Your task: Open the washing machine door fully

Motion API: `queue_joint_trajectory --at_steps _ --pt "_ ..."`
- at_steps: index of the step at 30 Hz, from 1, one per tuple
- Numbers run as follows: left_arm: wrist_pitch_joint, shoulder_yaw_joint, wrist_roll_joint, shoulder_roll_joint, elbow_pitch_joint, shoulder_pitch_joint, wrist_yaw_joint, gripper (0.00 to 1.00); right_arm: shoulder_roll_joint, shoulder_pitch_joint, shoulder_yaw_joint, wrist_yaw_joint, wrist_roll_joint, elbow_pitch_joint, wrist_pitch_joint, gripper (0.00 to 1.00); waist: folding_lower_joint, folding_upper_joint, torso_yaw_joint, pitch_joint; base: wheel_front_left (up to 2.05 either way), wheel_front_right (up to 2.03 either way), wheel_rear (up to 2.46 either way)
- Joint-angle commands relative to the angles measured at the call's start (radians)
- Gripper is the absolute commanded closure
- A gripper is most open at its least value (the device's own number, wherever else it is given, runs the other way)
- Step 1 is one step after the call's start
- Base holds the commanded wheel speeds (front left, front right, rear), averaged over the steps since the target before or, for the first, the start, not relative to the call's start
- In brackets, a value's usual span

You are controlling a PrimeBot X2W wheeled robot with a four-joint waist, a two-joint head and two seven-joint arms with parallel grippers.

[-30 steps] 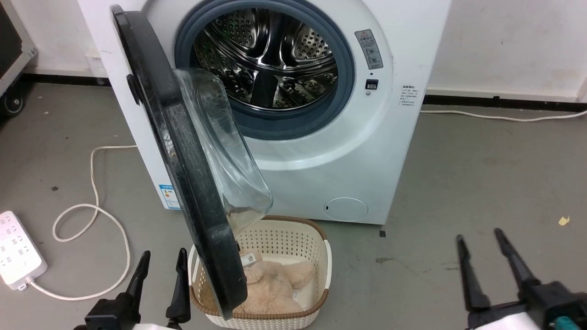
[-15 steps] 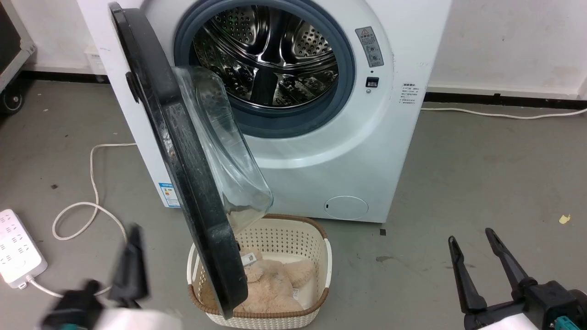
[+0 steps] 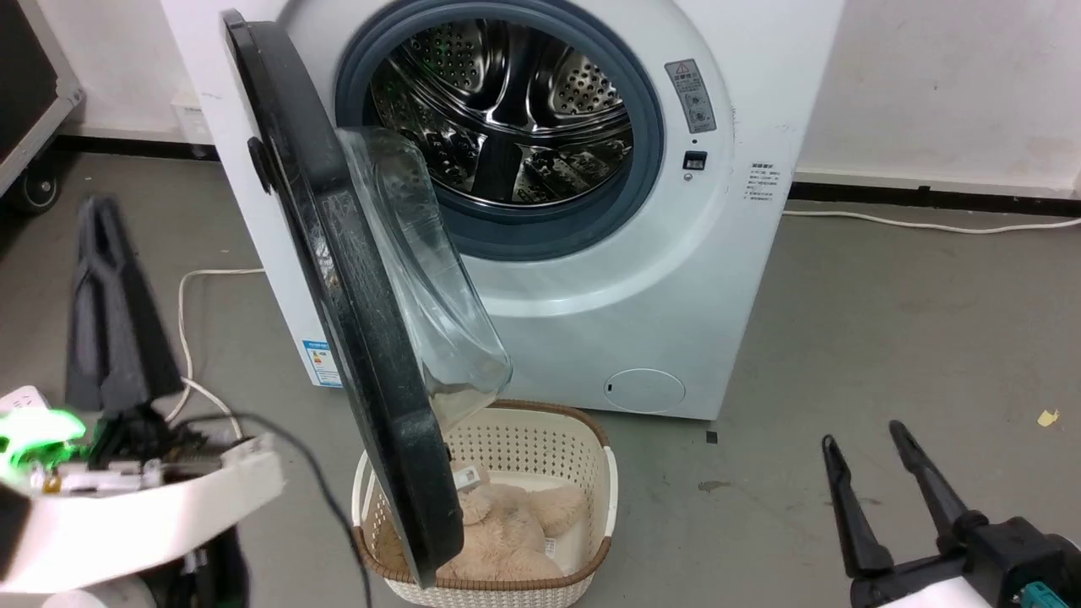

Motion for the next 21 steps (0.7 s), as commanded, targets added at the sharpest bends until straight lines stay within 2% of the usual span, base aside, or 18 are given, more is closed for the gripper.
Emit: queue_joint_trajectory --at_steps 1,4,6,7,8,9,11,12,13,15,16,21 --pt "0.043 -0.036 0.021 0.009 -0.041 -0.032 -0.001 1.00 0.005 0.005 0.002 -0.001 0.005 0.001 0.003 0.00 0.0000 0.0000 0.001 0.001 0.00 0.00 0.00" --pt "0.086 -0.081 0.039 0.010 -0.066 -0.043 -0.004 1.00 0.005 0.002 0.002 -0.001 0.006 0.002 0.004 0.00 0.0000 0.0000 0.000 0.003 0.00 0.00 0.00" --pt "0.136 -0.172 0.060 0.002 -0.070 -0.039 -0.015 1.00 0.005 -0.001 -0.002 -0.001 0.011 0.003 0.003 0.00 0.0000 0.0000 0.001 0.006 0.00 0.00 0.00" --pt "0.136 -0.172 0.060 0.002 -0.070 -0.039 -0.015 1.00 0.005 -0.001 -0.002 -0.001 0.011 0.003 0.003 0.00 0.0000 0.0000 0.001 0.006 0.00 0.00 0.00" --pt "0.159 -0.244 0.067 -0.007 -0.043 -0.020 -0.026 1.00 0.005 -0.002 -0.004 -0.001 0.012 0.007 0.003 0.00 0.0000 0.0000 0.000 0.009 0.00 0.00 0.00" --pt "0.159 -0.244 0.067 -0.007 -0.043 -0.020 -0.026 1.00 0.005 -0.002 -0.004 -0.001 0.012 0.007 0.003 0.00 0.0000 0.0000 0.000 0.009 0.00 0.00 0.00" --pt "0.168 -0.337 0.086 -0.017 0.012 0.013 -0.035 1.00 0.005 -0.009 -0.001 -0.001 0.016 0.012 0.003 0.00 0.0000 0.0000 -0.005 0.015 0.00 0.00 0.00" --pt "0.168 -0.337 0.086 -0.017 0.012 0.013 -0.035 1.00 0.005 -0.009 -0.001 -0.001 0.016 0.012 0.003 0.00 0.0000 0.0000 -0.005 0.015 0.00 0.00 0.00" --pt "0.170 -0.385 0.097 -0.021 0.060 0.036 -0.038 1.00 0.005 -0.013 0.001 -0.001 0.020 0.015 0.003 0.00 0.0000 0.0000 -0.008 0.017 0.00 0.00 0.00" --pt "0.176 -0.405 0.101 -0.022 0.086 0.050 -0.039 1.00 0.005 -0.013 0.001 -0.001 0.023 0.016 0.004 0.00 0.0000 0.0000 -0.009 0.018 0.00 0.00 0.00" --pt "0.191 -0.434 0.098 -0.024 0.143 0.079 -0.039 1.00 0.005 -0.013 -0.001 -0.001 0.025 0.020 0.004 0.00 0.0000 0.0000 -0.013 0.020 0.00 0.00 0.00" --pt "0.228 -0.457 0.082 -0.022 0.274 0.140 -0.024 1.00 0.005 -0.014 -0.005 -0.001 0.030 0.025 0.004 0.00 0.0000 0.0000 -0.020 0.025 0.00 0.00 0.00"
